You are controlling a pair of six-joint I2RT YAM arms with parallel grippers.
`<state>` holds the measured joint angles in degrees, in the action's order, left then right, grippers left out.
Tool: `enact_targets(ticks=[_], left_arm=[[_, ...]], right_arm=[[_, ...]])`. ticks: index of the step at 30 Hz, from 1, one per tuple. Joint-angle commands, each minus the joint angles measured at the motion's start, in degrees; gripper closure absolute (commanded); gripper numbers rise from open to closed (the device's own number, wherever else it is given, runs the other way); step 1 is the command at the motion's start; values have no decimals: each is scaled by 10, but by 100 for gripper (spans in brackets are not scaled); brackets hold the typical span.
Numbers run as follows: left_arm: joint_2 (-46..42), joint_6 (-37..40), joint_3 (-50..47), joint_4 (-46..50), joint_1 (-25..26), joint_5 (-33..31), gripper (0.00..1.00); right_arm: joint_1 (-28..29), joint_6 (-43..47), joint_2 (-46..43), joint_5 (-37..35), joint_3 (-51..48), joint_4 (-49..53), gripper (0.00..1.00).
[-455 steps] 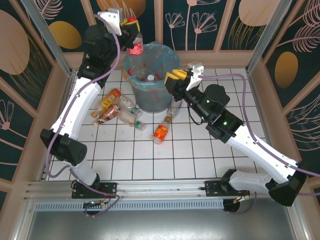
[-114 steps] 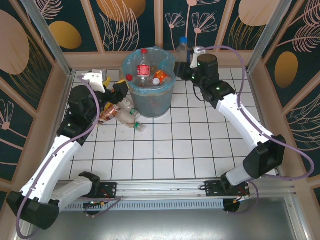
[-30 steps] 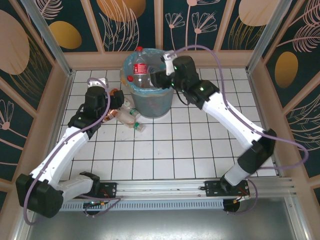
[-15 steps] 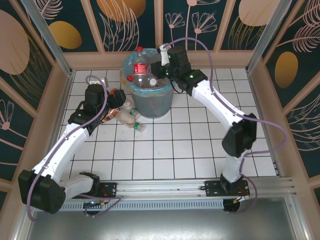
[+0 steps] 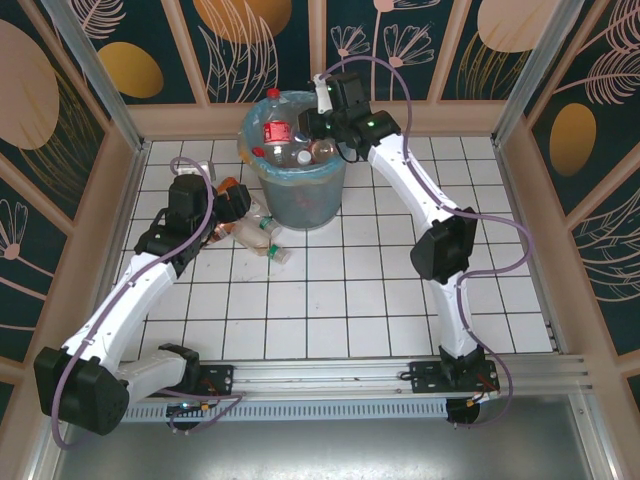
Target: Put the plastic bottles in the bin
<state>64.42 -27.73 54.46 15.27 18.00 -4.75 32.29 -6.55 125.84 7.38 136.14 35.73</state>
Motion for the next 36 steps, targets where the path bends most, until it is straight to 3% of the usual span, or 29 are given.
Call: enact_targets(ticks=[1,5,10,13,16,20,26,30,36], left_arm=[[-5,8,2,2,-3,-15,19],[22,12,9,21,-20,-27,19],[63,-8,35,19,-38,28,20],[82,-13,18,14,-35,52,24],[67,34,-11,4,3,39,25],[55,216,-2,38,102,-3,25],[48,492,8,135,156,-23,27],[-1,665,-41,119,166,34,21],[-34,814,-100,51,202,24,17]], right_arm=[[-1,-5,11,-7,11,66,69],[6,-13,-36,-7,11,39,61],[29,-3,-115,-54,-19,1,47],[43,6,-186,-79,-109,-58,42],[48,8,-270,-80,-249,-142,39],[47,17,-383,-99,-432,-248,38],[24,6,-526,-138,-595,-329,39],[7,6,-587,-145,-644,-349,39],[-3,20,-606,-161,-652,-332,39]])
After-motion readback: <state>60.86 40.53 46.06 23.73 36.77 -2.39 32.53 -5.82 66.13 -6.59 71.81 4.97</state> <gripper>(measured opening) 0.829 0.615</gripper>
